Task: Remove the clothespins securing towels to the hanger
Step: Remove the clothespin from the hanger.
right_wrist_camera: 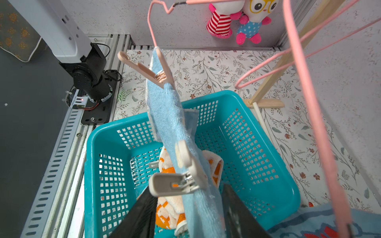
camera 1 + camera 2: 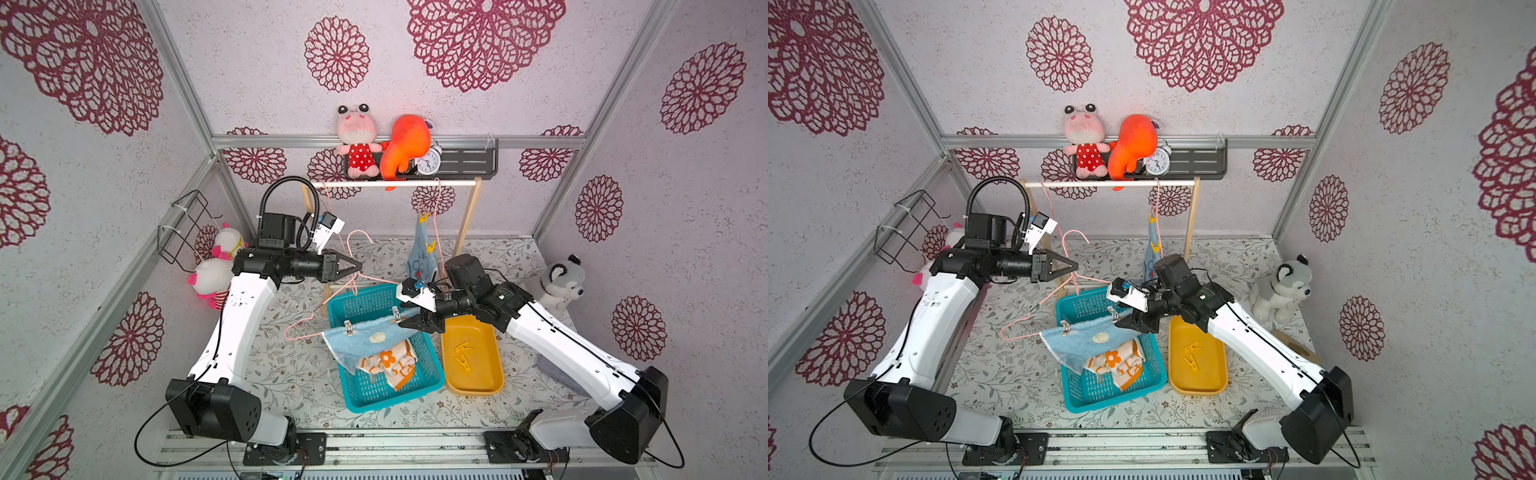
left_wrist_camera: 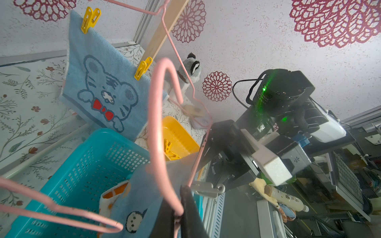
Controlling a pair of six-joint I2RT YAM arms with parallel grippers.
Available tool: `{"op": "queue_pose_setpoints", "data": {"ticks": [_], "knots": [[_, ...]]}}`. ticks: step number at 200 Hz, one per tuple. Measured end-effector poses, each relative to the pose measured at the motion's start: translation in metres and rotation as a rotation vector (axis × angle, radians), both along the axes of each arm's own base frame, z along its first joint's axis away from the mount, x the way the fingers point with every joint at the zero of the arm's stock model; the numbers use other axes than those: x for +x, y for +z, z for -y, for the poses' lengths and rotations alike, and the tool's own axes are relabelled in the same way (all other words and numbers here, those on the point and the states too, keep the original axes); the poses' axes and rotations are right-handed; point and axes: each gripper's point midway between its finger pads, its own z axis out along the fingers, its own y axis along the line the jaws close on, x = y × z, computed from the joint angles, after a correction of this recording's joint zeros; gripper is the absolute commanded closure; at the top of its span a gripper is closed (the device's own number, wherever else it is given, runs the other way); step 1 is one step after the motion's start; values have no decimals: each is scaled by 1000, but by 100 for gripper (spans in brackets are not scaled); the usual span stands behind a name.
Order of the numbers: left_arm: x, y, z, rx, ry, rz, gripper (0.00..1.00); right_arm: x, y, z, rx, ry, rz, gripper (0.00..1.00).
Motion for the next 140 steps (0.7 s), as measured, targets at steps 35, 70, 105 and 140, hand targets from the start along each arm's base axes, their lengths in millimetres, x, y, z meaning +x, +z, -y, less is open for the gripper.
{"op": "queue_pose_setpoints", "data": {"ticks": [35,70,105,140], "knots": [[0,0,0,-1,0,0,100,1,0,-8,2,28,-6,48],[0,0,0,-1,0,0,100,-6,1,-13,16,70,-15,52],[0,0,0,-2,-1,0,100,-11,8,-16,36,103,-11,60],[-1,0,0,-2,-2,-3,100,-13,12,-17,47,116,-6,66]]}}
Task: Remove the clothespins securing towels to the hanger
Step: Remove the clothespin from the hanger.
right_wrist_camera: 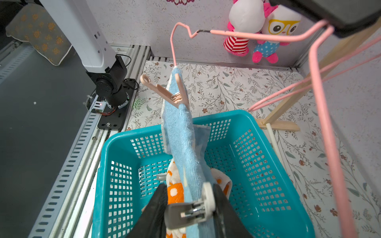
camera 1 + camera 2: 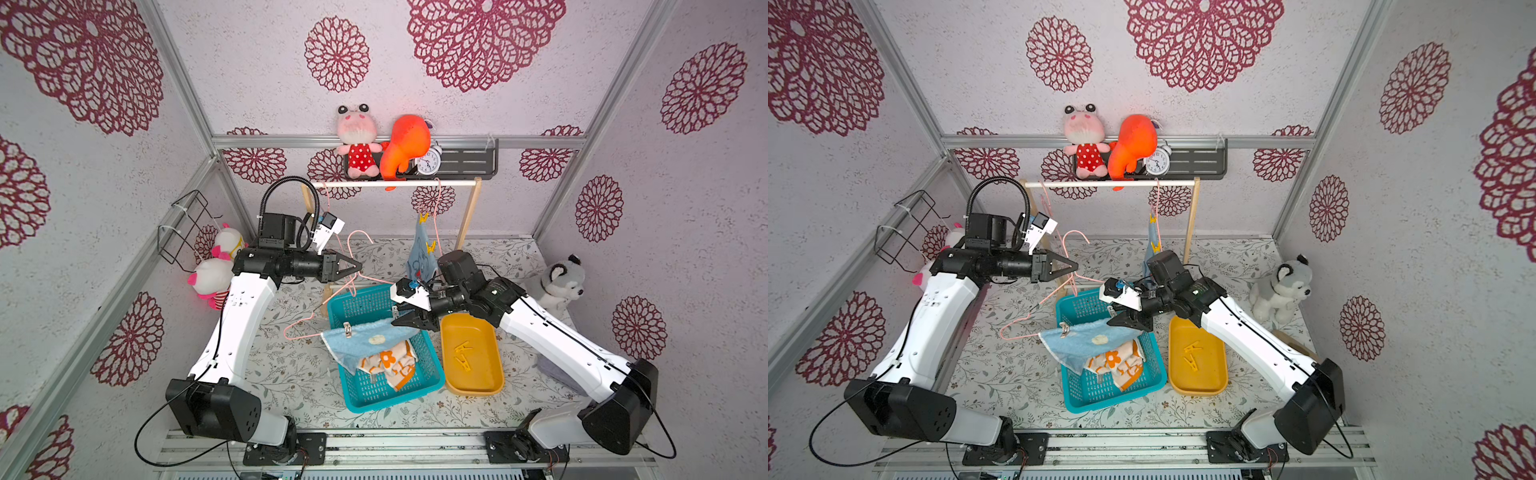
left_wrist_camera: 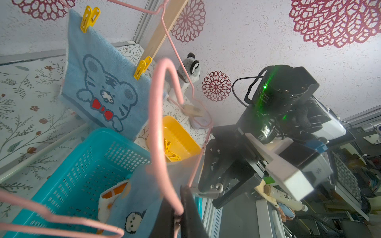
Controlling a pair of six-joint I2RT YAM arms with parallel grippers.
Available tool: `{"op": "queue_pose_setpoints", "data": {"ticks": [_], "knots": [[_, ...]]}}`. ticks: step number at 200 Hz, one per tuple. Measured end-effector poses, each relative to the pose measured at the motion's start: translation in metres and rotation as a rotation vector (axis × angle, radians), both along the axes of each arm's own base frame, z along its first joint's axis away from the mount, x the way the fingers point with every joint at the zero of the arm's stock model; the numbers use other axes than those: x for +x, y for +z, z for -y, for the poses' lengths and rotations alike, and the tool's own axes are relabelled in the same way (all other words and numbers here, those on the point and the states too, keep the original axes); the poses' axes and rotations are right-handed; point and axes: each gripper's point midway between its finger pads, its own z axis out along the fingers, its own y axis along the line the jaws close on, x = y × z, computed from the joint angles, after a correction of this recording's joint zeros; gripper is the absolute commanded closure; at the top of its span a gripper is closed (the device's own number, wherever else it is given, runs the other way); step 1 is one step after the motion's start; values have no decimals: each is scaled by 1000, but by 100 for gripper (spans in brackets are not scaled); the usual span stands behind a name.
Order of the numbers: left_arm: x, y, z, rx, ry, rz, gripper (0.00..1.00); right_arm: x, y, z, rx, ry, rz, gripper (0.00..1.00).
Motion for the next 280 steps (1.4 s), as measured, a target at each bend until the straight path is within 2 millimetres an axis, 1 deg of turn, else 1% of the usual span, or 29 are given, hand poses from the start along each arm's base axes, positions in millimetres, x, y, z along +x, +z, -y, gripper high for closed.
{"op": "queue_pose_setpoints", "data": {"ticks": [37,65,111,132,182,230,259,280], "knots": [[0,0,0,0,0,-1,100,1,-2,-1,-2,1,-2,64],[0,0,0,0,0,-2,100,2,-5,-2,-8,2,-13,57],[0,0,0,0,0,-1,100,3,-10,-3,-17,3,-22,57],[0,0,0,0,0,0,100,3,-10,-3,-17,3,-22,60],[-1,-1,0,0,0,-5,100,7,-10,-6,-7,-1,-16,75],[-1,-1,0,1,0,-6,100,10,-9,-9,2,-3,-9,85],[-1,-1,0,1,0,-6,100,10,-9,-9,2,-6,-15,94],[-1,-1,0,1,1,-6,100,10,-6,-9,4,-12,-20,97]]}}
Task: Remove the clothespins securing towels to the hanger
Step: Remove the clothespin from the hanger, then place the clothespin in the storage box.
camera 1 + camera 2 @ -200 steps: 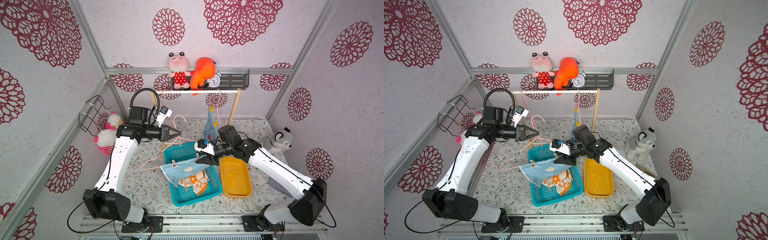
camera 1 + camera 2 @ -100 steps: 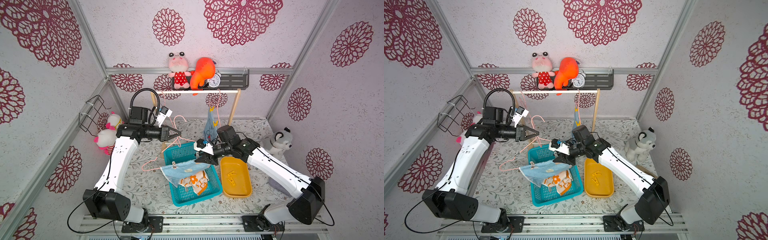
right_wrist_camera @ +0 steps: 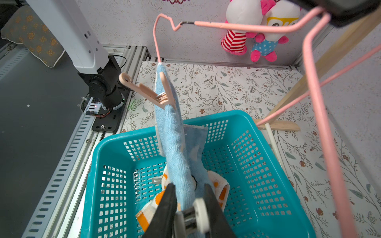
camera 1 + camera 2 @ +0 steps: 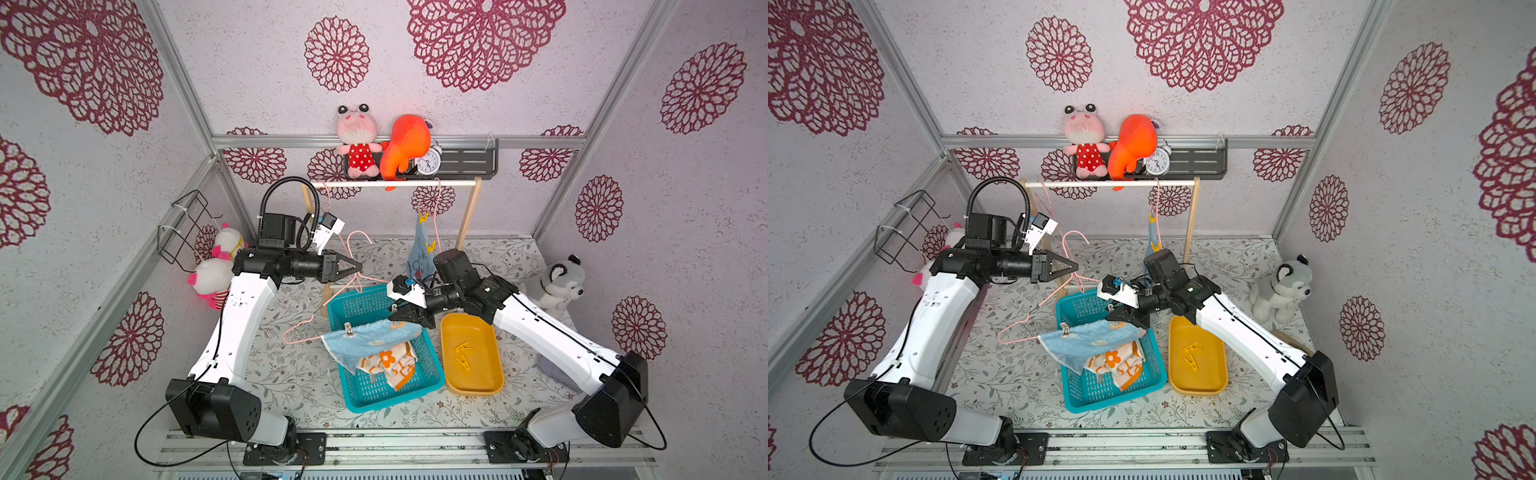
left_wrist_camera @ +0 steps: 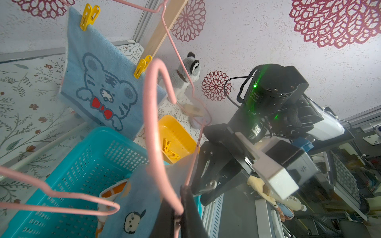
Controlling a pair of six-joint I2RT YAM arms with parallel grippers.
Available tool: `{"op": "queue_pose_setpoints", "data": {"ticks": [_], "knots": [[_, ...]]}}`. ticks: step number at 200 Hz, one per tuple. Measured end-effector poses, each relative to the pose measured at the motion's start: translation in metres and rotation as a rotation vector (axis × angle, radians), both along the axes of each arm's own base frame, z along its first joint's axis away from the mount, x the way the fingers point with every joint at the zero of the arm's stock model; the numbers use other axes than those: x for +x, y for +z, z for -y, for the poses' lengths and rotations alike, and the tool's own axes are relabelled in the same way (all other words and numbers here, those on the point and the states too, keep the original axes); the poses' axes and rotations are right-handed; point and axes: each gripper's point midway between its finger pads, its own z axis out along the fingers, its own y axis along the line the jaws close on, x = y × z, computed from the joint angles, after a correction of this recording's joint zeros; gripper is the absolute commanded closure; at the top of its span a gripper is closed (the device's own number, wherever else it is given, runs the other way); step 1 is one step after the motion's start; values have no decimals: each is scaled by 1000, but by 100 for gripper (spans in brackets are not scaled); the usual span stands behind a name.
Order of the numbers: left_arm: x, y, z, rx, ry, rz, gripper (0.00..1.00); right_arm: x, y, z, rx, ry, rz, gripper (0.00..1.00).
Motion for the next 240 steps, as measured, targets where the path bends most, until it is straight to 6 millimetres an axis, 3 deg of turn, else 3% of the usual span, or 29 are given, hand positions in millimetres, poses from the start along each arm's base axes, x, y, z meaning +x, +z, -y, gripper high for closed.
{"op": "queue_pose_setpoints", "data": {"ticks": [74,130,195,215,240], "knots": [[3,-3,-1,10,9,-2,100,11,22,4,-1,-82,-9,100],[7,-7,-3,35,33,-2,100,17,27,13,-6,-166,-22,100],[16,-12,-8,73,79,11,100,0,21,76,67,-433,-65,98],[17,-13,-9,82,90,14,100,0,8,91,80,-529,-104,97],[18,-15,-12,95,108,20,100,10,-22,112,63,-679,-177,96]]}}
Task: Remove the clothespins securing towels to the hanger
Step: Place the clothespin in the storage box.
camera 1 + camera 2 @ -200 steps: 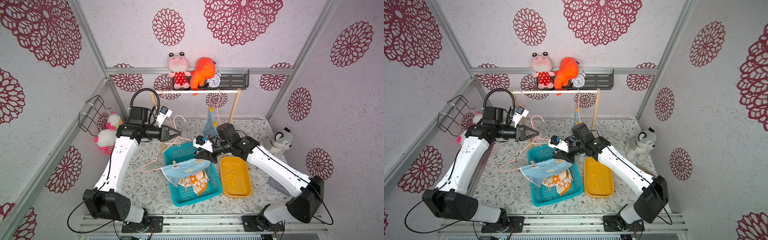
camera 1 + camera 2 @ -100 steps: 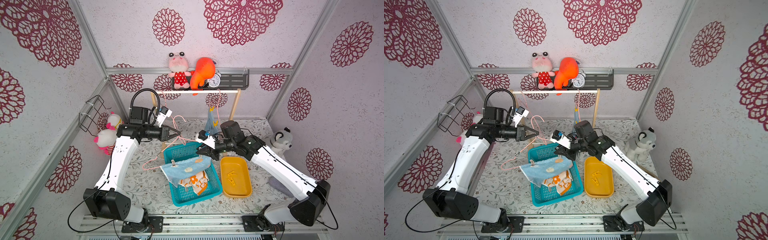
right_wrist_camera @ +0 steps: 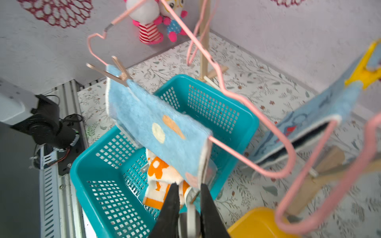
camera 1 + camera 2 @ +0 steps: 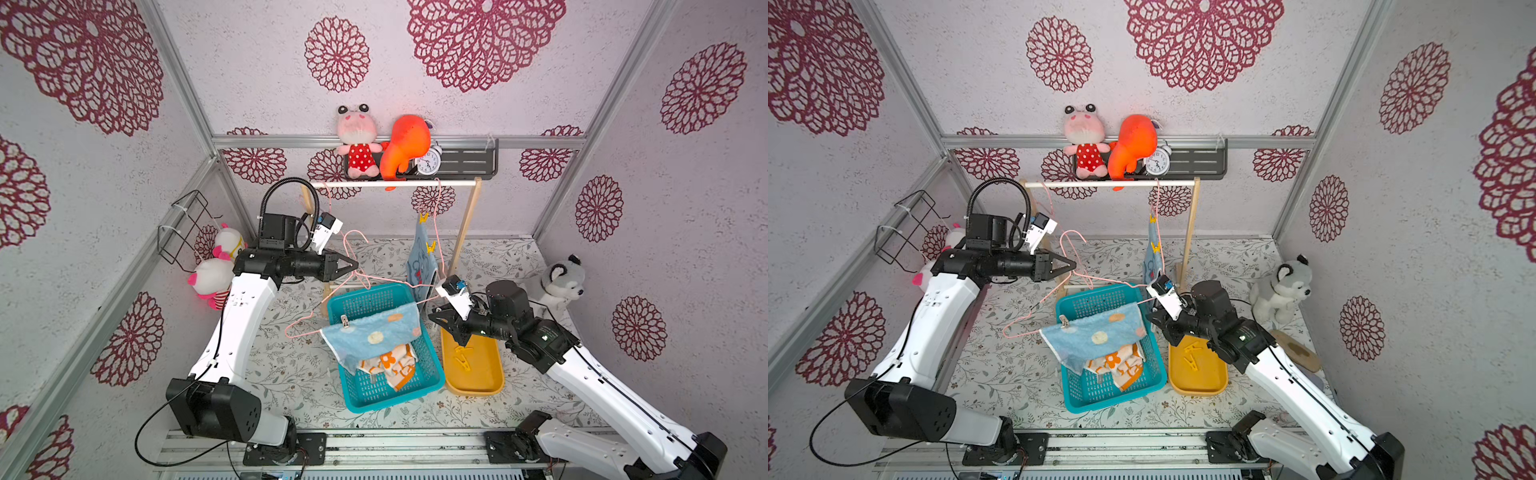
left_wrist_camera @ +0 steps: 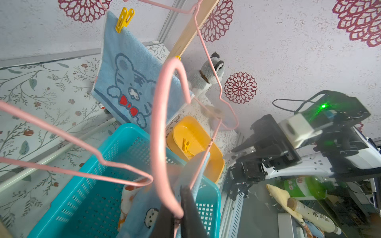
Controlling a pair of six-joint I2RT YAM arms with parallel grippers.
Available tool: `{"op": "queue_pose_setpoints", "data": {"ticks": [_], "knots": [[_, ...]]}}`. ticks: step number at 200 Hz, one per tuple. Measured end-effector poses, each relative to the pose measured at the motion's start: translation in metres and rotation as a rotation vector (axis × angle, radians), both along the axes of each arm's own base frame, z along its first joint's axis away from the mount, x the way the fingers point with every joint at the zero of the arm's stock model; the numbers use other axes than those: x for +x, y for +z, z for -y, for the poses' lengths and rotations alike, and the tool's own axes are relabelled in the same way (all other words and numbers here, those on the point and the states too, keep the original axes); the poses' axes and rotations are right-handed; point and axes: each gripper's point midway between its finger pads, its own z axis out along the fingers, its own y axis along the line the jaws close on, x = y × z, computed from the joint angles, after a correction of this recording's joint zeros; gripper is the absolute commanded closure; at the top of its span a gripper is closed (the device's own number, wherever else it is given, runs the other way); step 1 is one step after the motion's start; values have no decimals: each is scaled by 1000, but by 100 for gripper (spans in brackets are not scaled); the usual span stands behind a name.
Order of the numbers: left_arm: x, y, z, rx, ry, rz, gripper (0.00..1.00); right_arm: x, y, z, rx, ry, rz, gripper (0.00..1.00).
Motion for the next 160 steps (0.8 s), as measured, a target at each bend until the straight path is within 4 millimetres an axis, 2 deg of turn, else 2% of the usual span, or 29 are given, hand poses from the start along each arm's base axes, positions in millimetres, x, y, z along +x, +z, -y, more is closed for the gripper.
{"op": "queue_pose_setpoints", "data": {"ticks": [21,69,100,124,132,145,160], "knots": [[1,1,-1,7,10,10,100,6,-26,19,-9,-118,-74,96],[4,0,-3,16,28,7,100,22,-65,61,1,-363,-186,95],[5,-2,-4,21,37,8,100,37,-113,92,-2,-534,-304,94],[6,-3,-4,22,38,10,100,39,-155,109,-35,-629,-398,89],[6,-3,-4,22,39,10,100,38,-165,114,-47,-652,-420,84],[7,-3,-4,21,40,10,100,39,-176,120,-60,-687,-440,74],[7,-3,-4,21,40,10,100,42,-183,124,-61,-720,-453,68]]}}
